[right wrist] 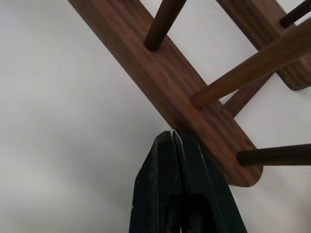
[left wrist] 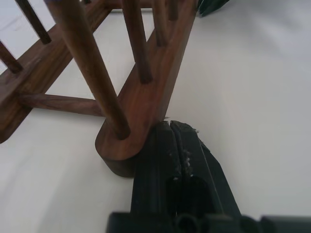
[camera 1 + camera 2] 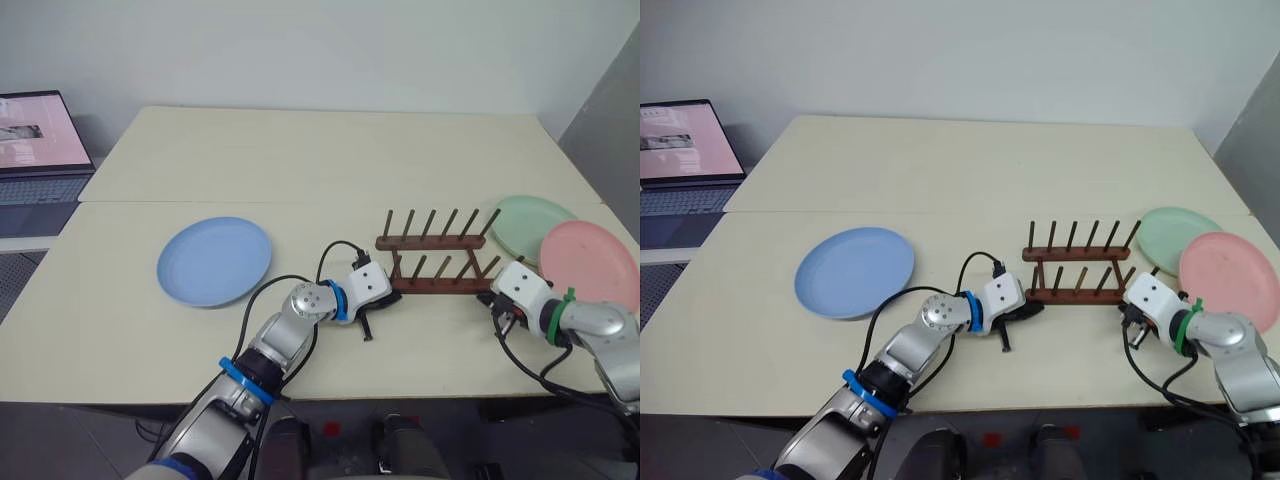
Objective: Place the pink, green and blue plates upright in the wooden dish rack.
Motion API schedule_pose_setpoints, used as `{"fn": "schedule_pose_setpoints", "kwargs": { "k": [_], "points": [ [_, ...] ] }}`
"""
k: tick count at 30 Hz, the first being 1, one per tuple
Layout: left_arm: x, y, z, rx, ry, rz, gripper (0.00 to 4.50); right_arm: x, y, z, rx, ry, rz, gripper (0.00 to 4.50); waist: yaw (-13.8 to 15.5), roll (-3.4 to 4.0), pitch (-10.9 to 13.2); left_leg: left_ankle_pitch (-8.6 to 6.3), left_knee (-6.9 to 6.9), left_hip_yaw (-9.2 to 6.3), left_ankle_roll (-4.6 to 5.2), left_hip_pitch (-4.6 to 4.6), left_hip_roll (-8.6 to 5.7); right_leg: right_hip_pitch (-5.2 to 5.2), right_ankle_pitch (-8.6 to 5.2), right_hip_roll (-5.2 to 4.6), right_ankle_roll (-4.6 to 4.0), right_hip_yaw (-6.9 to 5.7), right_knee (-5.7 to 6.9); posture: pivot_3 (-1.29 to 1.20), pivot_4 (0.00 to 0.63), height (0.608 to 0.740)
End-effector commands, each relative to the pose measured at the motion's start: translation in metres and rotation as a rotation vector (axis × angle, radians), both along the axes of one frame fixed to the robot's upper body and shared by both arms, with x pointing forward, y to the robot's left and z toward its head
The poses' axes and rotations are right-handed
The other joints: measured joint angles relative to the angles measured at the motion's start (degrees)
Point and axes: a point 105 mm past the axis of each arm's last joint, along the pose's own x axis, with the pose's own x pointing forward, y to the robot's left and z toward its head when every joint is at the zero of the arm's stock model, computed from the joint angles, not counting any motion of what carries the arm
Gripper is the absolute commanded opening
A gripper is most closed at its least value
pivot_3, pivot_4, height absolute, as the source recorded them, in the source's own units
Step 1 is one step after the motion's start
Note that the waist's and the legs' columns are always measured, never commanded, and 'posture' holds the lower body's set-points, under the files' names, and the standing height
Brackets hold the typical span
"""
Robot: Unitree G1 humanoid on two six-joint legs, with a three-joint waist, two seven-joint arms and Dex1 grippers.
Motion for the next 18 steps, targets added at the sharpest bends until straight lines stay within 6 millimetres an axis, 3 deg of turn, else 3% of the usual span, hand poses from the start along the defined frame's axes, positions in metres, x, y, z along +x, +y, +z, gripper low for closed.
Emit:
{"fn": "schedule_pose_setpoints", "kwargs": {
  "k": [1, 6, 18],
  "points": [
    [0.019, 0.003, 0.015, -0.019, -0.075, 0.055, 0.0, 0.01, 0.0, 0.012, -0.014, -0.057, 0.002, 0.03, -0.02, 0.0, 0.0, 0.0, 0.0, 0.0, 0.01, -0.02, 0.0, -0.02, 0.02, 0.0, -0.01, 0.0, 0.0, 0.0, 0.15, 0.74],
    [0.031, 0.001, 0.021, -0.028, -0.098, 0.074, 0.0, 0.02, 0.003, 0.016, -0.012, -0.073, 0.01, 0.03, -0.05, 0.01, 0.0, 0.0, -0.04, -0.02, 0.01, -0.16, 0.01, -0.1, 0.17, 0.03, 0.25, -0.04, -0.04, 0.0, 0.15, 0.74],
    [0.03, -0.006, 0.021, -0.056, -0.089, 0.057, 0.0, 0.031, -0.001, 0.022, -0.007, -0.116, -0.015, 0.03, -0.03, 0.01, 0.0, -0.01, -0.02, -0.04, 0.03, -0.48, 0.01, -0.33, 0.3, 0.03, 0.09, -0.11, -0.09, 0.0, 0.15, 0.74]
  ]
}}
